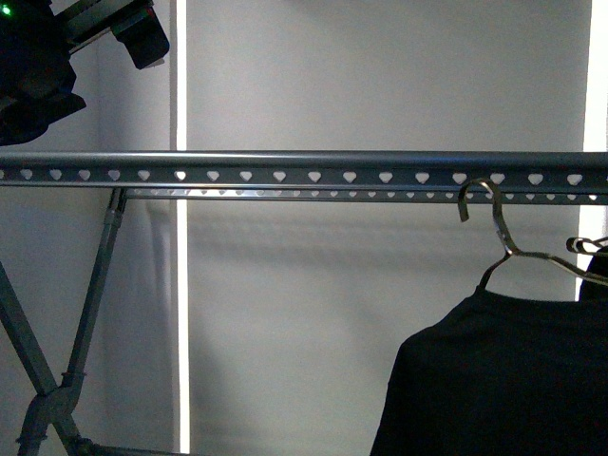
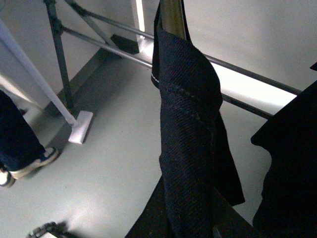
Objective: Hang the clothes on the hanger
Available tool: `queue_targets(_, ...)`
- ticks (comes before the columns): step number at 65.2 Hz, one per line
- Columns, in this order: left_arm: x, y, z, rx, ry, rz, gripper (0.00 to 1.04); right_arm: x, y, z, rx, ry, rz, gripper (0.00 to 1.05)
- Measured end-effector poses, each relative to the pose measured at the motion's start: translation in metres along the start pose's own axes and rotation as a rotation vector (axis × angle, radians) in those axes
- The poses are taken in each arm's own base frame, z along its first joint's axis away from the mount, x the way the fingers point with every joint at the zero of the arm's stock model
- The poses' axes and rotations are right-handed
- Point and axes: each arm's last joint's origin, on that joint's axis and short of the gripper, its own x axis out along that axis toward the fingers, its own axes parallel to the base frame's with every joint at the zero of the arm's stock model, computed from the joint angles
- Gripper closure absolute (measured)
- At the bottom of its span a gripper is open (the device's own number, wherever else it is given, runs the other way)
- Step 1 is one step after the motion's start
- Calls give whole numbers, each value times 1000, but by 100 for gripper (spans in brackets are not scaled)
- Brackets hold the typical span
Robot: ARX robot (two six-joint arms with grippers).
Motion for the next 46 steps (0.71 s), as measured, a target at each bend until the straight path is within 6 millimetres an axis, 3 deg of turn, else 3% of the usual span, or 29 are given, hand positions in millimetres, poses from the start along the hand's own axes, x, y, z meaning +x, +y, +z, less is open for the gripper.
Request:
queue_targets(14,-4,2,-13,-5,64,19,7,-17,-5,29,156,-110,-56,98)
queue_targets(26,-7,2,-13,-3,50,17,7,-24,-21,54,293,-207,-111,98)
queue_targets(30,-8,1,-11,-2,44,16,7,-21,-27,58,338,-213,-128,98)
queue_targets(46,-10,-1,-15,0,69,-32,7,24,-36,80,476,-192,-172,98)
